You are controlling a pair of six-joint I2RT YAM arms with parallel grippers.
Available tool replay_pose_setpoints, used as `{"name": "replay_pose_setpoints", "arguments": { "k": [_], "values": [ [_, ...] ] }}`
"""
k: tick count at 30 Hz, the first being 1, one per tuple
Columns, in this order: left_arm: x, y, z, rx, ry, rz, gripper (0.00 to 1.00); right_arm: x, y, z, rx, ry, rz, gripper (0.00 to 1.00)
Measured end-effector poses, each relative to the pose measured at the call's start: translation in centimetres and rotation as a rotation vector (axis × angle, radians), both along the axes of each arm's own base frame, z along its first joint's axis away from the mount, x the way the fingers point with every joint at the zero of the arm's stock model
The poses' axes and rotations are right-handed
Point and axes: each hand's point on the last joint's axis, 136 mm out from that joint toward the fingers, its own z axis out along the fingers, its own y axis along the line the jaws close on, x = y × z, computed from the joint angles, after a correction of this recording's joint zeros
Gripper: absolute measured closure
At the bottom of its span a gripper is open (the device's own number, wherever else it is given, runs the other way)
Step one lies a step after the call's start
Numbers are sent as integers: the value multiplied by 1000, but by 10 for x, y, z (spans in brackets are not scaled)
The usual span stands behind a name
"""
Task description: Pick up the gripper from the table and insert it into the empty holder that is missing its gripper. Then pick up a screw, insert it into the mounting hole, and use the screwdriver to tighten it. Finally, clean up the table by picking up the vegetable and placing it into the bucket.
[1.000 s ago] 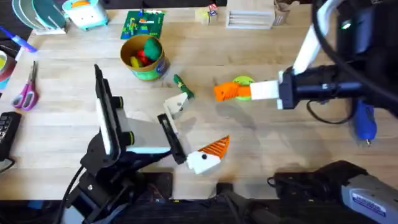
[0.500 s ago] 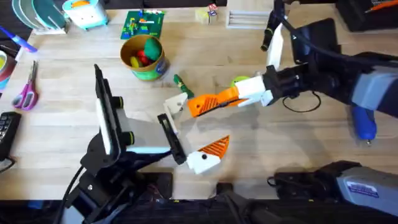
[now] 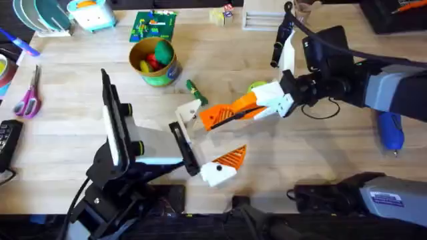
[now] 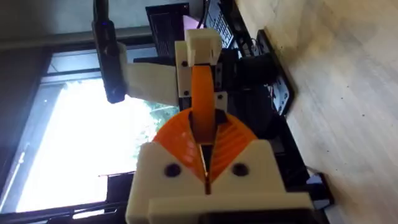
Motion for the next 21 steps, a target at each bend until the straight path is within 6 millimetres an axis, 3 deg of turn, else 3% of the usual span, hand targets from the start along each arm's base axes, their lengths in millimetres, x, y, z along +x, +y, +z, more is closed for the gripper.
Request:
{"name": "replay_pose_setpoints", "arguments": {
  "k": [15,21],
  "values": [
    [1,0,0,0,0,7,8,12,3,3,-6,-33,-25,989],
    [3,2,0,-1,3,20,8,9,12,-6,-15,-12,5,989]
  ]
}}
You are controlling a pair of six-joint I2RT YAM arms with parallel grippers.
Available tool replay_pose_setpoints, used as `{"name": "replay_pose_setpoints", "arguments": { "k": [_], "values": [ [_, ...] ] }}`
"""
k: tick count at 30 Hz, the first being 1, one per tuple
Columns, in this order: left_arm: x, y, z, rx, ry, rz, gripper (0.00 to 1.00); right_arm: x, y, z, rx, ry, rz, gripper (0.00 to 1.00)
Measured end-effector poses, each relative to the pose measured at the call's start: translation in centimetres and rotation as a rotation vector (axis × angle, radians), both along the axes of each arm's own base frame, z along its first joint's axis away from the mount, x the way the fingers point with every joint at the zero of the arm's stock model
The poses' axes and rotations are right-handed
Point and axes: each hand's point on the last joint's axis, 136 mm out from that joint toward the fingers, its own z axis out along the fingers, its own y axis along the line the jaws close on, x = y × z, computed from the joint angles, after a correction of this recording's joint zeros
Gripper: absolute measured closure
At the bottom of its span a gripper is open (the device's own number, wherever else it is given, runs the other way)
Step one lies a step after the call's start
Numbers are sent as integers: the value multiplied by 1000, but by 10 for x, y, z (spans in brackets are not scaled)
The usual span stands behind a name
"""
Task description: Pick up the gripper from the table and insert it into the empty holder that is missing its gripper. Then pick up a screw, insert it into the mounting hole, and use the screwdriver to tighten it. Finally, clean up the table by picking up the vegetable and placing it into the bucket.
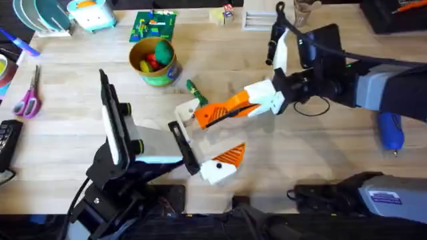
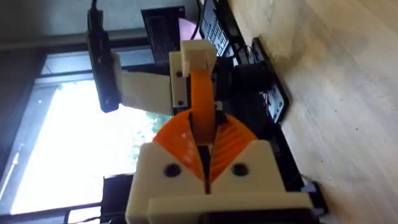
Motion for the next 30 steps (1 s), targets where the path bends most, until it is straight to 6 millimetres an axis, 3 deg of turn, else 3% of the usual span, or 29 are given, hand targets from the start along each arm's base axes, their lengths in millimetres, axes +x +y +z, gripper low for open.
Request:
{"name": "replay_pose_setpoints", "arguments": {
  "k": [19,30],
  "values": [
    [1,1,0,-6,14,10,8,8,13,-4,-35,37,-18,990],
    [11,6,0,-7,17,70,8,19,44,1,-63,-70,-77,992]
  ]
}}
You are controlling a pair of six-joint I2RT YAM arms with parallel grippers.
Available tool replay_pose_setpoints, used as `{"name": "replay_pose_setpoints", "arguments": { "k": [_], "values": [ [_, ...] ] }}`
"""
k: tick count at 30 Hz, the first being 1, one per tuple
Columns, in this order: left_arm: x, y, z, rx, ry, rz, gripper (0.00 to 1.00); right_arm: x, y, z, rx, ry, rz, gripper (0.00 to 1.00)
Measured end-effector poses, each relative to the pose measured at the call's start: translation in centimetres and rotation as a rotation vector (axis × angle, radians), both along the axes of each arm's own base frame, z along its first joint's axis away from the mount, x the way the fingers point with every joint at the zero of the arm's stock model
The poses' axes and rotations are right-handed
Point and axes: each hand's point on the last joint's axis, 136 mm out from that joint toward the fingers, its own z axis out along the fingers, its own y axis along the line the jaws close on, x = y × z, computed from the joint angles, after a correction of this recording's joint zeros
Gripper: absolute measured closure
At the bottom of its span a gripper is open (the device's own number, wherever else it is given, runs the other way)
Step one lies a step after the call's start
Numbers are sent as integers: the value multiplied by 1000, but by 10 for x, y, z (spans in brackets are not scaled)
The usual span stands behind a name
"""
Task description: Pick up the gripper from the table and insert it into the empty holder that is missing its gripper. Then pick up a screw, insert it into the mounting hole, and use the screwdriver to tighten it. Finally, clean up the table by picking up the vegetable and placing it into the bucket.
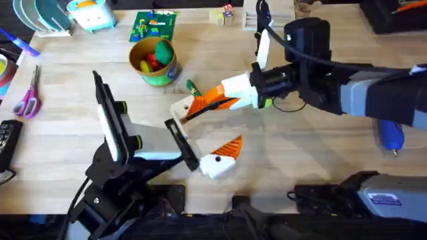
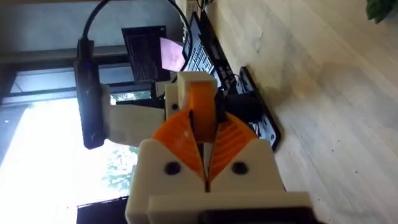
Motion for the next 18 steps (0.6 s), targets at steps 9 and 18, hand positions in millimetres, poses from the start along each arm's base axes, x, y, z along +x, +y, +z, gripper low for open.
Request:
{"name": "replay_pose_setpoints", "arguments": {
  "k": [9,18],
  "values": [
    [5,3,-1,-4,13,37,8,3,8,-5,-33,-9,-41,992],
    [8,5,-1,-10,26,58,8,5,12,-7,-48,-25,-59,992]
  ]
}}
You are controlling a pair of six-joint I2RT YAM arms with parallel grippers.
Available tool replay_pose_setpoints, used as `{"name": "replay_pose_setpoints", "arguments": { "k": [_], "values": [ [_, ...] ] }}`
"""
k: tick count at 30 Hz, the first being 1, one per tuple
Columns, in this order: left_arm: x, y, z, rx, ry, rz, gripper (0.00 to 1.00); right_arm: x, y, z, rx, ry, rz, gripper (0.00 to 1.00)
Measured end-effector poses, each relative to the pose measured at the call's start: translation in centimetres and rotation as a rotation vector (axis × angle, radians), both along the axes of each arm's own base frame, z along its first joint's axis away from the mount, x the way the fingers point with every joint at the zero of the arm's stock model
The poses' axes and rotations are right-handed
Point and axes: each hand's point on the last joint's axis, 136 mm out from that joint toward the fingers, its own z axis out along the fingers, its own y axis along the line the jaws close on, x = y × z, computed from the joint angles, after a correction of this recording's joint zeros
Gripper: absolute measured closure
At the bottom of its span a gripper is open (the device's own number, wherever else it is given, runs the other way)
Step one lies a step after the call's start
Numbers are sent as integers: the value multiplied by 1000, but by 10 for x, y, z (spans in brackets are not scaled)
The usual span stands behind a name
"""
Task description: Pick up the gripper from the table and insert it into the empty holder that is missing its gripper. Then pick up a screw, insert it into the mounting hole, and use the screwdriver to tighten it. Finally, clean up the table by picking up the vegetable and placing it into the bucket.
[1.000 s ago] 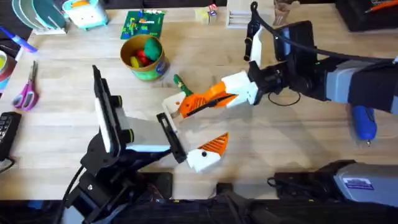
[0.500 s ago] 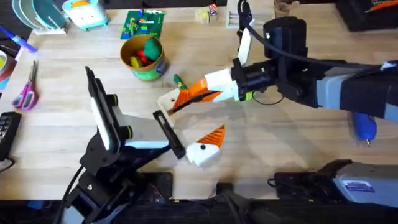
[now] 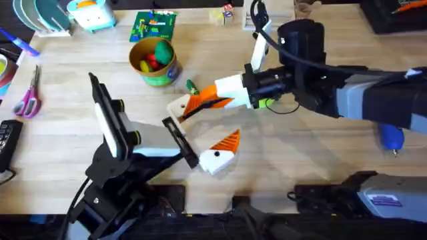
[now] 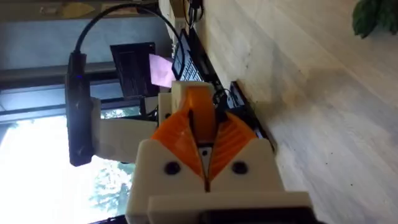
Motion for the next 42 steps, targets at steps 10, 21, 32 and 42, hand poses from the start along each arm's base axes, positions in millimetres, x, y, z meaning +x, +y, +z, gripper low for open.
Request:
{"name": "replay_pose_setpoints", "arguments": {
  "k": [10,21,32,42],
  "values": [
    [-2,-1,0,0,-4,-14,8,-2,-4,3,20,-10,28,950],
    [-5,-3,1,4,-13,-34,8,-5,-5,5,35,-17,53,767],
    [-16,-10,1,6,-21,-107,8,-13,-2,6,44,-19,86,563],
    [-17,-10,1,7,-24,-110,8,-9,-4,6,43,-31,76,363]
  ]
}}
